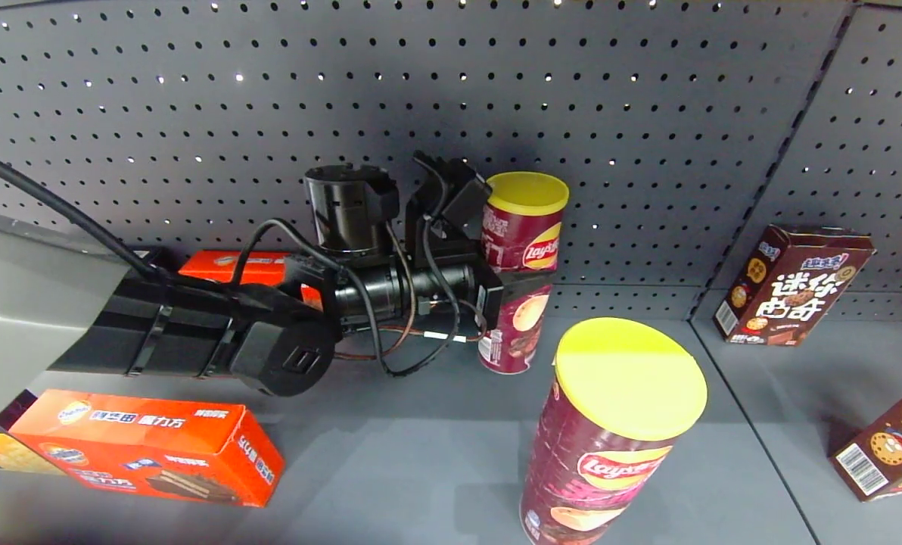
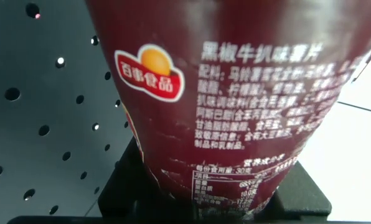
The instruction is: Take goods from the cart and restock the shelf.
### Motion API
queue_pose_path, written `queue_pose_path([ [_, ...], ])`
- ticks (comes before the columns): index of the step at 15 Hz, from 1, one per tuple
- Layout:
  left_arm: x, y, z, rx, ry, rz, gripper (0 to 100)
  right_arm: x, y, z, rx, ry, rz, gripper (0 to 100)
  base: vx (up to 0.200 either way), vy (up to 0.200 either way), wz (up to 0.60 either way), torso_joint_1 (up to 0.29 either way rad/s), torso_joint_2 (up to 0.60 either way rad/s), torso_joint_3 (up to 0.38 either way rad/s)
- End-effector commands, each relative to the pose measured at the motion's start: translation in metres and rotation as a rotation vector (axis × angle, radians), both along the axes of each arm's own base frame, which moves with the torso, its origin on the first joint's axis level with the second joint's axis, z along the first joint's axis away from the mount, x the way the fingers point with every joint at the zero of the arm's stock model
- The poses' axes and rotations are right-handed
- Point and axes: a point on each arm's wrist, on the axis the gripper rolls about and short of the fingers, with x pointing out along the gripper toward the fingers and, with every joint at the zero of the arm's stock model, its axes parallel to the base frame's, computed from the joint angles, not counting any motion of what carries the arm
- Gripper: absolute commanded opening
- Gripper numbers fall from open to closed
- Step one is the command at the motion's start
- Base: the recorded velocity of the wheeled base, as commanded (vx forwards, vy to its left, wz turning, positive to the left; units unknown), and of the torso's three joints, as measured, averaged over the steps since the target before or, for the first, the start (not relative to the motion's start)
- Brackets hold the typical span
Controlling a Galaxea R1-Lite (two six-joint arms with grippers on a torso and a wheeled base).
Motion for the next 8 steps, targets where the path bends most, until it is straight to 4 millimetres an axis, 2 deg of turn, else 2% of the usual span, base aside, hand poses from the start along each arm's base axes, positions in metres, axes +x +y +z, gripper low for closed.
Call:
queue_pose_path([
  [1,0.0023,-0.0017,-0.0038,0.004,0.006,0.0,0,0.0001,0.0,0.0001,0.0,0.001,0.001,100,0.0,0.0,0.0,0.0,0.0,0.0],
  [8,0.0025,-0.004,-0.0054,-0.002,-0.004,-0.005,0,0.0001,0.0,0.0001,0.0,0.001,0.001,100,0.0,0.0,0.0,0.0,0.0,0.0],
])
